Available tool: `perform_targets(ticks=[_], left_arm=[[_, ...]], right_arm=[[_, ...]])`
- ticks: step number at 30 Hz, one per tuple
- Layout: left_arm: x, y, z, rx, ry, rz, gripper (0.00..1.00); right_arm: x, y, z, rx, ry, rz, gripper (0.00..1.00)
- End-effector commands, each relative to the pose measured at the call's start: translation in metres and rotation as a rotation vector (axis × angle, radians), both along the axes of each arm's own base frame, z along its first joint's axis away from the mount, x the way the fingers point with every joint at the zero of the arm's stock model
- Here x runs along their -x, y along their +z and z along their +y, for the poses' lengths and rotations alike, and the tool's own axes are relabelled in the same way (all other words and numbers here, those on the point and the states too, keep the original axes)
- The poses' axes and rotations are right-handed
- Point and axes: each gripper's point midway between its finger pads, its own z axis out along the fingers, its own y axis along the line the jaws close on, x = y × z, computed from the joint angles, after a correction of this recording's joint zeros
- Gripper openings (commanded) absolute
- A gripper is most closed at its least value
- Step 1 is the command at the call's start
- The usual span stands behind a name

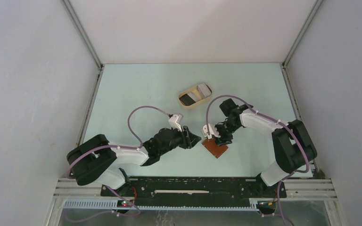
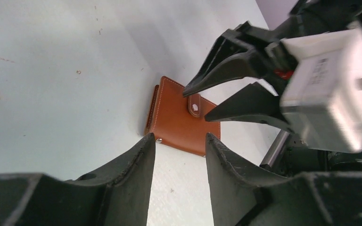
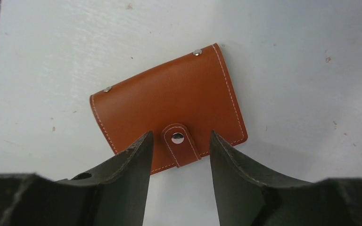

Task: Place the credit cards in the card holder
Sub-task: Open the card holder at the center of the board.

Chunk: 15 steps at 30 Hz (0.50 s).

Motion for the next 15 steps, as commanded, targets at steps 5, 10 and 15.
perform_targets(ticks=[5,10,15], left_arm=[[-0.004,0.009,-0.001,0.039,0.012,-0.04,0.47],[-0.003,0.009,-0.001,0.042,0.009,-0.04,0.47],[-0.001,0.009,-0.001,0.051,0.007,-0.032,0.46]], right_arm=[[-0.014,-0.015,-0.003,0.089,-0.001,-0.027,0.52],[-0.007,-0.021,-0.007,0.132,0.029,-0.011,0.44],[0.0,-0.03,-0.009,0.177,0.048,0.008,0.34]])
